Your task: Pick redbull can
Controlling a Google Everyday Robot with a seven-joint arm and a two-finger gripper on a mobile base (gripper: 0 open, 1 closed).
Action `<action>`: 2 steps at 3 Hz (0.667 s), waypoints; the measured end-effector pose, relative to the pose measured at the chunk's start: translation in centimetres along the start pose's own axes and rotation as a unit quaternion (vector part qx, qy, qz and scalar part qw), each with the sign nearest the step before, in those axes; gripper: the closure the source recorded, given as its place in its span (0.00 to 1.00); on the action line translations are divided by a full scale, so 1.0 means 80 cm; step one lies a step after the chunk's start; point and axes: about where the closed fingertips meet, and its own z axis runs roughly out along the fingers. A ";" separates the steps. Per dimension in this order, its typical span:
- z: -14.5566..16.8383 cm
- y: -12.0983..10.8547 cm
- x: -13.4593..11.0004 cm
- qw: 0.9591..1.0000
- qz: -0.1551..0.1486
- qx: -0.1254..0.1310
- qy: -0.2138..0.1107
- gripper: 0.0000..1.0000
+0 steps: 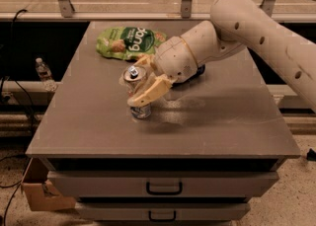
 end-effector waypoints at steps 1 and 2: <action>-0.006 0.001 -0.005 1.000 -0.003 0.005 -0.001 0.87; -0.025 -0.006 -0.026 1.000 -0.025 0.012 0.013 1.00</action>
Offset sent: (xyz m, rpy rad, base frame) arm 0.0158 -0.0183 0.0639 -0.0145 -0.1430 -0.0064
